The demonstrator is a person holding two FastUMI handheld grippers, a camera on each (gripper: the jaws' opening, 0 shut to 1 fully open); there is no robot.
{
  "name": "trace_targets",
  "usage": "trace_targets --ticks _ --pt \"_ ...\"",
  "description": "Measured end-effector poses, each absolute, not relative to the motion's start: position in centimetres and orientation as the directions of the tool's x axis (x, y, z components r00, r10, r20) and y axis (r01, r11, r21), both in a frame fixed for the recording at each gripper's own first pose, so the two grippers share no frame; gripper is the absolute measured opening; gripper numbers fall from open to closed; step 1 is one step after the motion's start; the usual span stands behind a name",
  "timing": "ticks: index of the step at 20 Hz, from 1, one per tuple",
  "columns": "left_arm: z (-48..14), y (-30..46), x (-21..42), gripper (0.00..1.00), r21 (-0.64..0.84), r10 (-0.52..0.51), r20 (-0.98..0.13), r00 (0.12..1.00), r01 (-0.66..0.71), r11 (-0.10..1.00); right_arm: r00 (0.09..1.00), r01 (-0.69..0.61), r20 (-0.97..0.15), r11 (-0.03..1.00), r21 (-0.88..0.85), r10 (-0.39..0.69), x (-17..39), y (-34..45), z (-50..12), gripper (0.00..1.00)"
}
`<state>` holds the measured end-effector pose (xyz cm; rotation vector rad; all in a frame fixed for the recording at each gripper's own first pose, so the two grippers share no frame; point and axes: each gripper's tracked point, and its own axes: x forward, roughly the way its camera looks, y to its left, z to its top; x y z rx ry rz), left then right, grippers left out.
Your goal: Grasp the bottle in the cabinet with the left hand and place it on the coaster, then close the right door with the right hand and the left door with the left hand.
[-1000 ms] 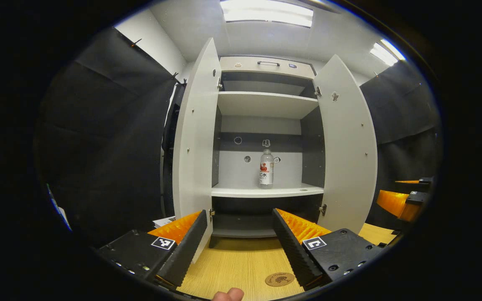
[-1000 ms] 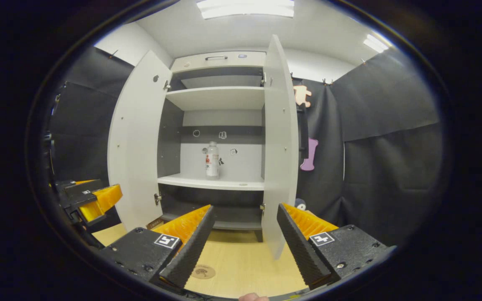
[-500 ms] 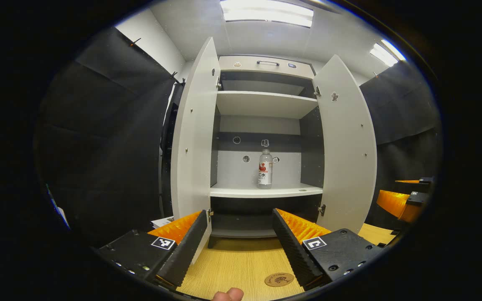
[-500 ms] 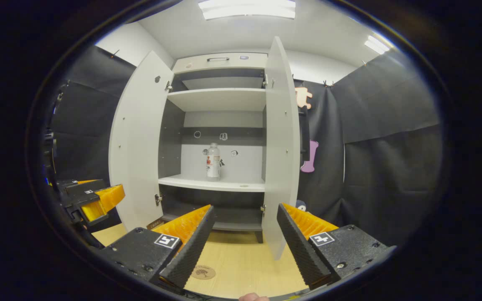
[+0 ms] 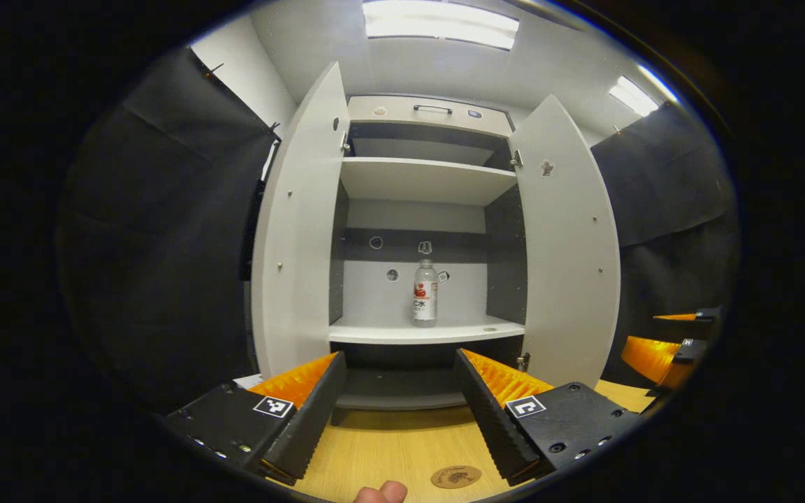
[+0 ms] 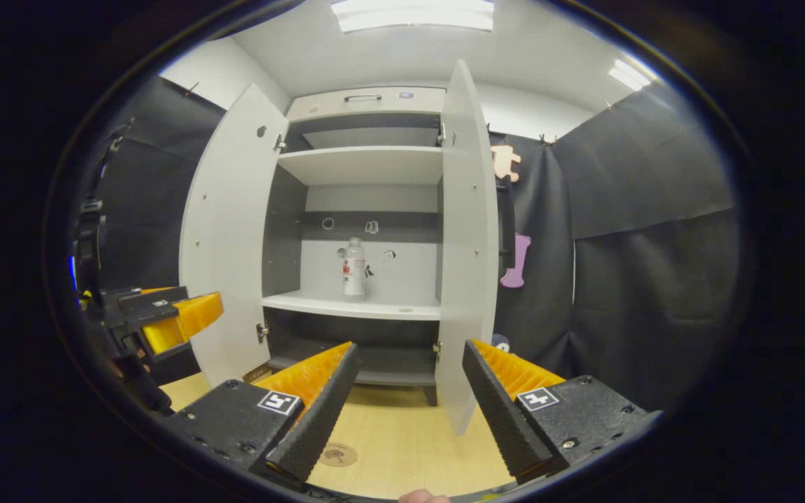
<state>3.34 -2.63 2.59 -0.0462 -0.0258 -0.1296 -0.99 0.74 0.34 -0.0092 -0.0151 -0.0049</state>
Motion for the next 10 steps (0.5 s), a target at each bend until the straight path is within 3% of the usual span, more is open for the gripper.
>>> trace_targets --ticks 4,10 --pt "5.9 -4.5 8.5 0.99 -0.074 -0.198 0.081 0.977 0.204 0.976 1.000 0.019 0.019 1.000 -0.017 -0.018 -1.7 0.6 0.2 0.98" --pt "7.8 -8.6 18.2 0.94 -0.077 -0.285 0.061 0.957 0.289 0.954 0.999 0.039 -0.008 0.999 0.026 -0.039 -2.4 -0.4 -0.4 0.98"
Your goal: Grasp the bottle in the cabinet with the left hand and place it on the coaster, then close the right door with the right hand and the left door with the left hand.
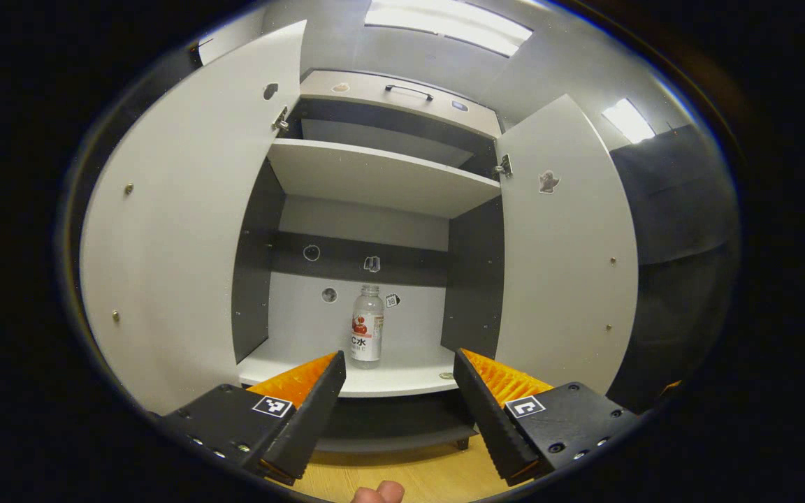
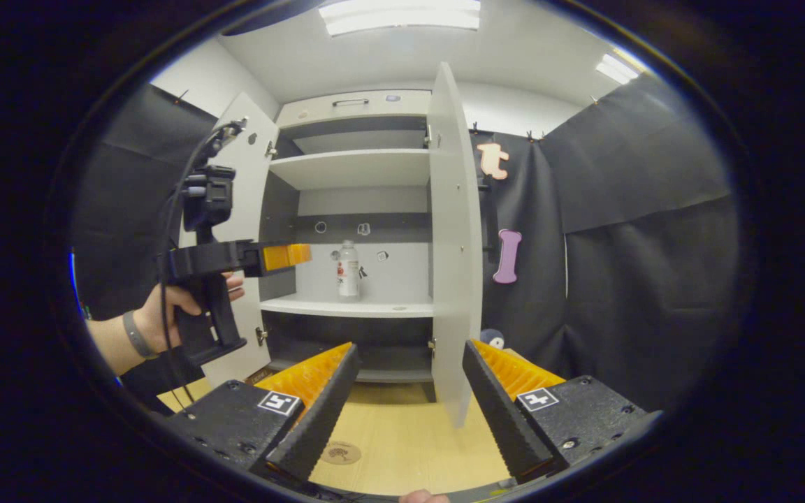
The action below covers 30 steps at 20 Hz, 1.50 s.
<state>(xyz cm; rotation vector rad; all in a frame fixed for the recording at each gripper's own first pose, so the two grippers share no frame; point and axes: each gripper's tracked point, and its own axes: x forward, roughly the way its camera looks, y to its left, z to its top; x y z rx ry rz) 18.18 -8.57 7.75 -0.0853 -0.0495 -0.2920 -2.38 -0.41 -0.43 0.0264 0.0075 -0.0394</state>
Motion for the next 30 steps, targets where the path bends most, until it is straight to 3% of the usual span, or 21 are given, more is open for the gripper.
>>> trace_targets --ticks 16,18,19,26,27,28,29,30 --pt "4.9 -10.6 41.2 0.94 0.006 -0.164 -0.044 0.985 0.165 0.986 0.975 0.211 -0.069 0.977 0.022 -0.209 -1.7 -6.2 -1.4 0.98" --pt "4.6 -10.6 42.6 0.95 0.006 -0.150 -0.046 0.988 0.150 0.989 0.972 0.225 -0.076 0.974 0.024 -0.223 -1.7 -6.7 -1.6 0.98" --pt "4.5 -10.5 43.0 0.95 0.000 -0.144 -0.049 0.988 0.144 0.990 0.971 0.229 -0.081 0.973 0.027 -0.227 -1.7 -6.9 -1.8 0.93" --pt "4.1 -9.7 46.1 0.95 -0.011 -0.117 -0.072 0.991 0.116 0.993 0.961 0.262 -0.108 0.964 0.054 -0.255 -1.3 -8.4 -3.0 0.93" --pt "3.9 -9.6 46.5 0.94 -0.010 -0.115 -0.076 0.990 0.115 0.993 0.959 0.267 -0.113 0.962 0.055 -0.260 -1.3 -8.6 -3.3 0.98" --pt "3.7 -9.6 46.8 0.94 -0.009 -0.116 -0.084 0.990 0.115 0.993 0.958 0.269 -0.120 0.961 0.057 -0.261 -1.2 -8.8 -3.6 0.93" --pt "3.4 -9.6 47.0 0.94 -0.007 -0.111 -0.093 0.990 0.110 0.994 0.957 0.270 -0.125 0.961 0.061 -0.261 -1.1 -8.9 -3.7 0.98" --pt "3.2 -9.7 47.2 0.95 -0.009 -0.116 -0.100 0.988 0.116 0.993 0.958 0.269 -0.126 0.961 0.066 -0.259 -1.0 -8.9 -3.7 0.93"
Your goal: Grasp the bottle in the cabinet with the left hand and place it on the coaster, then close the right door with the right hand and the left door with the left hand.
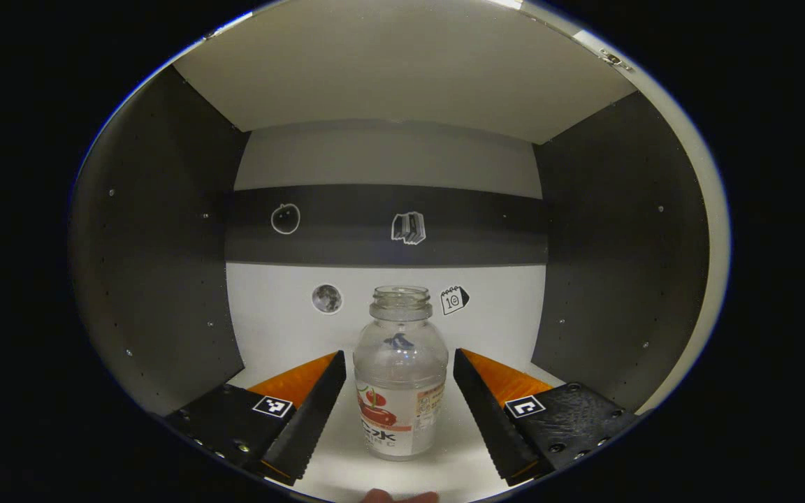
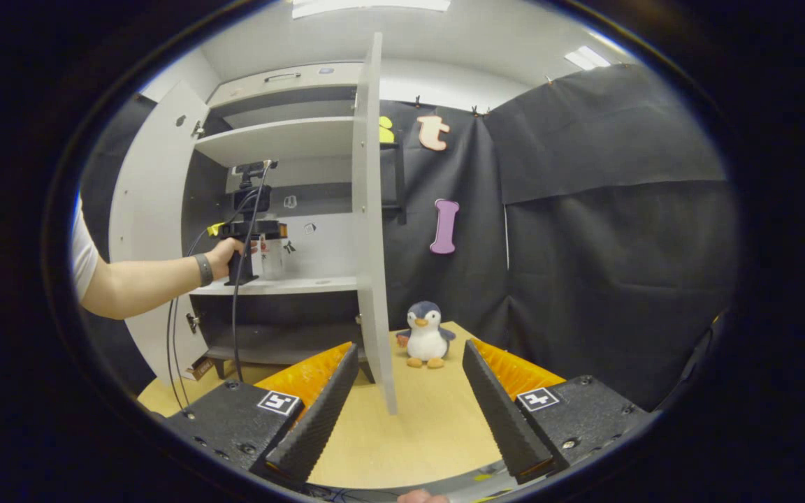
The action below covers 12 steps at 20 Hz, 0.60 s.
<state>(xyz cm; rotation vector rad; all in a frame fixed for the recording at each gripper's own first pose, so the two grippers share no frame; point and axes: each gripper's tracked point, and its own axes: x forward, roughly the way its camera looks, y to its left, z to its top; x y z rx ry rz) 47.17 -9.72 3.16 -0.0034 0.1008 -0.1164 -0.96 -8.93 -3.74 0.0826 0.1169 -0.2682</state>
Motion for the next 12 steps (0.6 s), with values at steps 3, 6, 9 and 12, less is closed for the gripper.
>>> trace_targets --ticks 3,6,9,12 --pt "2.8 -9.7 47.5 0.80 -0.011 -0.111 -0.103 0.989 0.110 0.994 0.958 0.272 -0.118 0.960 0.070 -0.263 -0.6 -9.3 -3.5 0.98" --pt "2.8 -9.9 47.4 0.77 -0.017 -0.124 -0.104 0.987 0.123 0.992 0.959 0.264 -0.118 0.963 0.061 -0.256 -0.4 -9.3 -3.6 0.98" --pt "4.9 -10.1 46.4 0.76 -0.038 -0.139 -0.052 0.989 0.137 0.990 0.966 0.241 -0.111 0.969 0.059 -0.234 -0.3 -8.8 -3.3 1.00" --pt "7.8 -10.3 43.0 0.76 -0.070 -0.178 0.004 0.984 0.178 0.982 0.975 0.207 -0.092 0.976 0.062 -0.201 0.0 -8.1 -3.1 0.93"
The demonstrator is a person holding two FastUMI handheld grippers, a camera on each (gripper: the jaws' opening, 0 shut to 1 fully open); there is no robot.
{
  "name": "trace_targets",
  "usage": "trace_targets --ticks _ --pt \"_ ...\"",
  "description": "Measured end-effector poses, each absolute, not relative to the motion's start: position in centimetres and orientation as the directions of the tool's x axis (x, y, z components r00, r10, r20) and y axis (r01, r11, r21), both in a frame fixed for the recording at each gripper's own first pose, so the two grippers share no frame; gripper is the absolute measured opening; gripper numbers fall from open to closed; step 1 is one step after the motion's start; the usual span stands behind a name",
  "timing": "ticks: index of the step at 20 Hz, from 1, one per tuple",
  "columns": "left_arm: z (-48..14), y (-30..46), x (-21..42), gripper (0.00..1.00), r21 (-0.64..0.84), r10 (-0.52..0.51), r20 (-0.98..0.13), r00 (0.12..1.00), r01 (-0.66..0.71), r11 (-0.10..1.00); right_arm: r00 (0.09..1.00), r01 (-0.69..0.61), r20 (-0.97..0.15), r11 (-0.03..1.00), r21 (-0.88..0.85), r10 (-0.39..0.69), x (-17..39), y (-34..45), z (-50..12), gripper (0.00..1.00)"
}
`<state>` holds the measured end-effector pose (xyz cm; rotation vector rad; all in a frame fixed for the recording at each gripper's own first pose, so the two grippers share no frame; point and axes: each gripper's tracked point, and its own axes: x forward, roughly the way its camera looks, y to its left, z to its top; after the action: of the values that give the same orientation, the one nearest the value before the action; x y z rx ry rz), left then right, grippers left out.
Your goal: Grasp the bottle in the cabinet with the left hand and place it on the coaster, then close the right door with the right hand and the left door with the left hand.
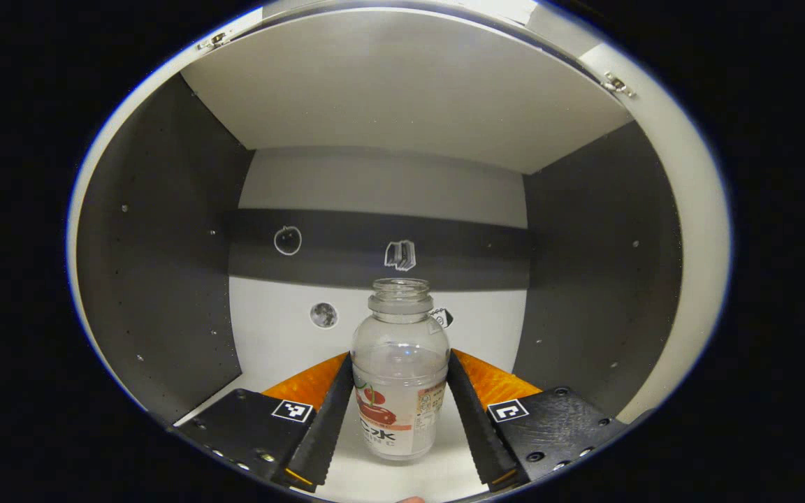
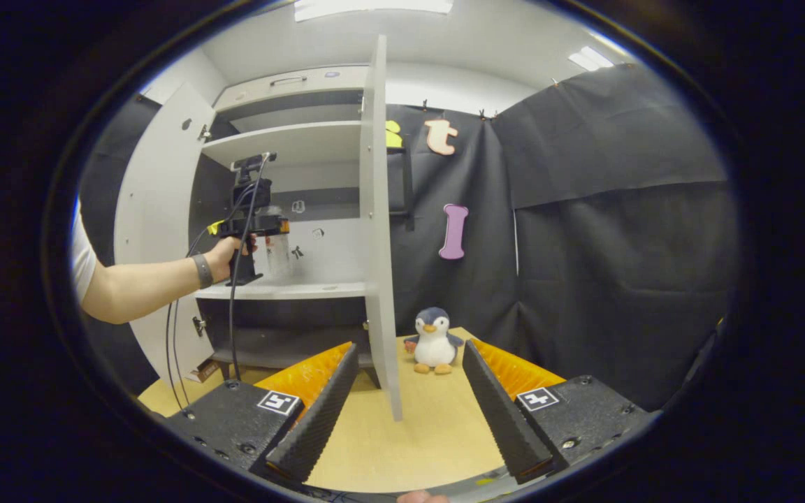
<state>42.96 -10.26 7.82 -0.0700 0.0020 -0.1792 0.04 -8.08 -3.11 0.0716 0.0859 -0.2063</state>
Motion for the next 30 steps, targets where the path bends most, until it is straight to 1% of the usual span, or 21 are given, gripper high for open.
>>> trace_targets --ticks 2,3,4,6,7,8,11,12,13,14,15,16,17,18,19,20,22,23,25,26,30 --pt "9.5 -10.3 40.0 0.75 -0.097 -0.222 0.045 0.974 0.226 0.969 0.980 0.179 -0.100 0.982 0.065 -0.172 0.1 -7.5 -3.3 0.93" --pt "10.3 -10.4 38.1 0.75 -0.099 -0.238 0.057 0.970 0.242 0.965 0.983 0.160 -0.097 0.985 0.066 -0.153 0.1 -7.1 -3.2 0.98" --pt "10.8 -10.0 36.6 0.78 -0.099 -0.251 0.060 0.966 0.256 0.962 0.987 0.140 -0.091 0.988 0.065 -0.134 0.2 -6.8 -2.8 0.94" --pt "11.2 -9.3 33.4 0.78 -0.094 -0.269 0.070 0.961 0.275 0.957 0.991 0.111 -0.076 0.992 0.054 -0.106 0.2 -6.3 -2.3 0.93" --pt "10.8 -9.1 31.7 0.75 -0.090 -0.270 0.073 0.960 0.276 0.957 0.993 0.098 -0.066 0.994 0.050 -0.094 0.2 -6.1 -2.0 0.93" --pt "10.3 -8.9 30.5 0.76 -0.091 -0.274 0.070 0.959 0.280 0.956 0.995 0.085 -0.056 0.995 0.050 -0.082 0.1 -5.8 -1.7 1.00" --pt "7.4 -8.2 25.5 0.75 -0.115 -0.261 0.051 0.964 0.266 0.957 0.998 0.059 -0.024 0.997 0.051 -0.057 -0.3 -5.0 -0.8 0.93" --pt "6.5 -8.1 24.1 0.76 -0.128 -0.262 0.053 0.963 0.267 0.955 0.998 0.055 -0.021 0.998 0.045 -0.054 -0.5 -4.9 -0.7 0.98" --pt "5.4 -8.2 22.2 0.75 -0.138 -0.262 0.048 0.964 0.266 0.954 0.999 0.049 -0.023 0.998 0.034 -0.048 -0.6 -4.8 -0.6 0.98" --pt "4.2 -8.0 21.2 0.75 -0.135 -0.253 0.043 0.967 0.257 0.957 0.999 0.045 -0.025 0.999 0.024 -0.045 -0.7 -4.6 -0.7 0.93" --pt "3.0 -7.8 20.3 0.76 -0.122 -0.245 0.033 0.969 0.247 0.961 0.999 0.045 -0.027 0.999 0.013 -0.045 -0.9 -4.6 -0.7 0.98" --pt "2.0 -7.8 19.4 0.79 -0.103 -0.240 0.031 0.970 0.242 0.965 0.999 0.045 -0.030 0.999 0.002 -0.045 -1.1 -4.6 -0.6 0.98" --pt "1.0 -7.6 18.5 0.79 -0.079 -0.226 0.034 0.973 0.228 0.970 0.998 0.048 -0.033 0.999 -0.008 -0.048 -1.2 -4.6 -0.7 0.93" --pt "-0.2 -7.1 17.6 0.75 -0.045 -0.190 0.037 0.981 0.191 0.980 0.998 0.050 -0.039 0.999 -0.012 -0.050 -1.3 -4.4 -0.9 0.93" --pt "-1.5 -6.5 16.6 0.76 -0.011 -0.147 0.038 0.988 0.147 0.989 0.998 0.052 -0.046 0.999 -0.006 -0.052 -1.4 -4.3 -1.1 0.93" --pt "-3.4 -6.6 15.4 0.75 0.009 -0.131 0.030 0.991 0.130 0.991 0.998 0.051 -0.045 0.999 0.011 -0.050 -1.6 -4.0 -1.1 0.98" --pt "-7.0 -7.7 12.9 0.75 0.039 -0.121 0.001 0.993 0.121 0.992 0.997 0.056 -0.046 0.998 0.036 -0.055 -2.0 -3.8 -1.1 0.98" --pt "-8.6 -8.2 11.9 0.75 0.046 -0.119 -0.012 0.993 0.120 0.992 0.997 0.062 -0.053 0.998 0.031 -0.060 -2.1 -3.9 -1.2 0.93" --pt "-11.9 -9.7 10.2 0.75 0.052 -0.132 -0.049 0.990 0.134 0.990 0.994 0.078 -0.072 0.997 -0.001 -0.078 -2.5 -4.5 -1.6 0.93" --pt "-13.4 -10.4 9.4 0.76 0.058 -0.134 -0.065 0.989 0.137 0.989 0.993 0.084 -0.084 0.996 -0.014 -0.085 -2.8 -4.7 -1.7 0.98" --pt "-16.7 -12.1 7.0 0.75 0.056 -0.148 -0.060 0.987 0.152 0.987 0.986 0.087 -0.137 0.996 -0.036 -0.091 -3.6 -5.0 -2.3 0.98"
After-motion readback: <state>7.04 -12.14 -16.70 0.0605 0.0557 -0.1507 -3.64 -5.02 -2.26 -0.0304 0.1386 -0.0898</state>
